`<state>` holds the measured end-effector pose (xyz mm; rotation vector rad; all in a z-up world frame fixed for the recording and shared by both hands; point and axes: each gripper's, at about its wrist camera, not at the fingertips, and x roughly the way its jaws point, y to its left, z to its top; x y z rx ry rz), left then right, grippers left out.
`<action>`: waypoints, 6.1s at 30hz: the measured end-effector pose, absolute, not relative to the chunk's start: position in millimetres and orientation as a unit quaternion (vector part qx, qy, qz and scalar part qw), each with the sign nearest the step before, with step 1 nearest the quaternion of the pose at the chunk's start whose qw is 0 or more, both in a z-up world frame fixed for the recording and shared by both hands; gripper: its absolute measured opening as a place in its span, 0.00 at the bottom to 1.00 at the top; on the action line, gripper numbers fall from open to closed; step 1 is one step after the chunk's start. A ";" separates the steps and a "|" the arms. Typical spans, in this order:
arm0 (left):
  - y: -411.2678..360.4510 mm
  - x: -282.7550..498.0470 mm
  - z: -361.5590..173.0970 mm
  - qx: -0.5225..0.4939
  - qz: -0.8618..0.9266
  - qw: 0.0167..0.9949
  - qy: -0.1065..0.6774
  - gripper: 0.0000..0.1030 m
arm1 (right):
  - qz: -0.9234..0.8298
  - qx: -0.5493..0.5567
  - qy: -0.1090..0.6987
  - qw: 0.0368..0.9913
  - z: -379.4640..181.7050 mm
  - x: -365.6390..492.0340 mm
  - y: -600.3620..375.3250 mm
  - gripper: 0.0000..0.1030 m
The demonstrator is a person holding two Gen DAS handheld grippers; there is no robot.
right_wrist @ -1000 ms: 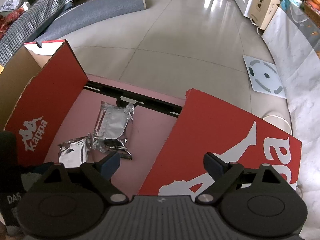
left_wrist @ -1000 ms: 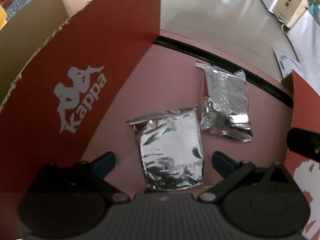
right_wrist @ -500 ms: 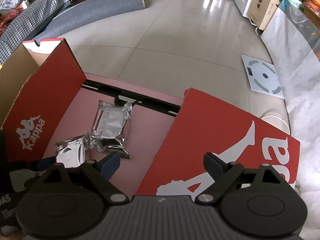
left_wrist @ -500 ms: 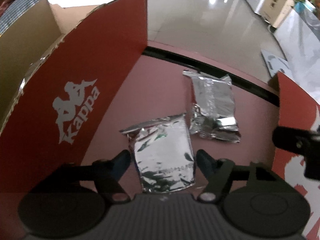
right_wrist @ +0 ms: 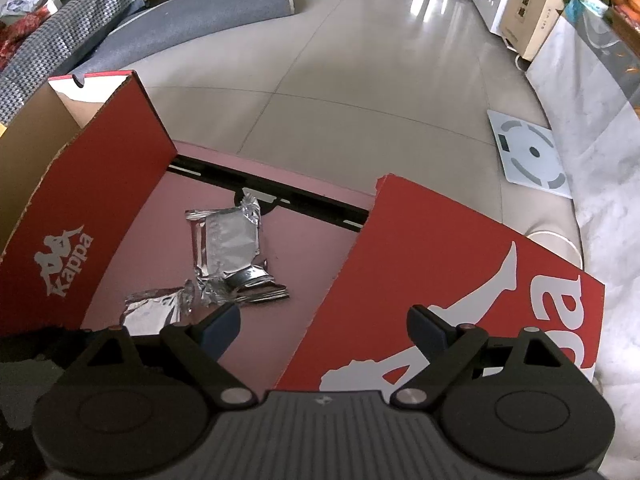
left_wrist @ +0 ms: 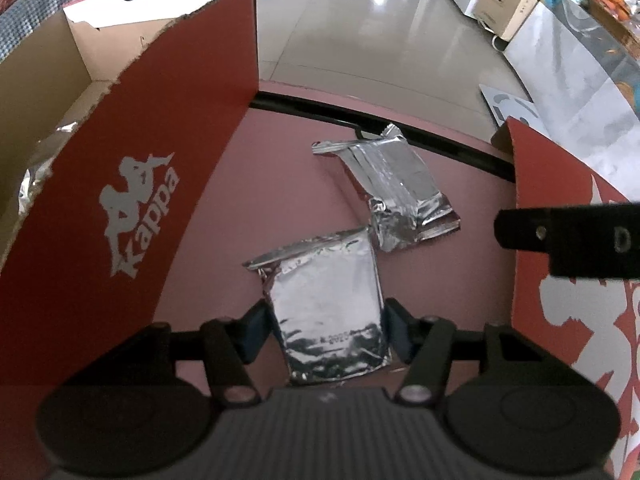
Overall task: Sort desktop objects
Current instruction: 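Close the left gripper on the silver packet and lift it, then carry the held packet with the left gripper toward the cardboard box, then lower the silver packet with the left gripper into the cardboard box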
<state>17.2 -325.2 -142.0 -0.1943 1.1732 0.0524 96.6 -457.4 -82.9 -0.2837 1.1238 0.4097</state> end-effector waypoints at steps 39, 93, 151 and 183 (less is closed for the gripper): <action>-335.7 -41.2 -50.4 0.018 -0.063 0.893 0.445 0.56 | 0.194 -0.147 0.516 0.821 -78.3 89.6 -442.3 0.88; -269.4 -55.5 -10.2 0.004 -0.044 0.908 0.417 0.56 | 0.194 -0.162 0.512 0.821 -74.6 91.9 -412.5 0.88; -148.9 -32.5 -59.6 -0.031 0.009 0.874 0.484 0.56 | 0.220 -0.228 0.524 0.791 -91.6 89.3 -336.9 0.88; -147.3 -22.7 -105.4 -0.037 -0.025 0.831 0.555 0.56 | 0.228 -0.239 0.524 0.785 -97.6 93.1 -321.3 0.88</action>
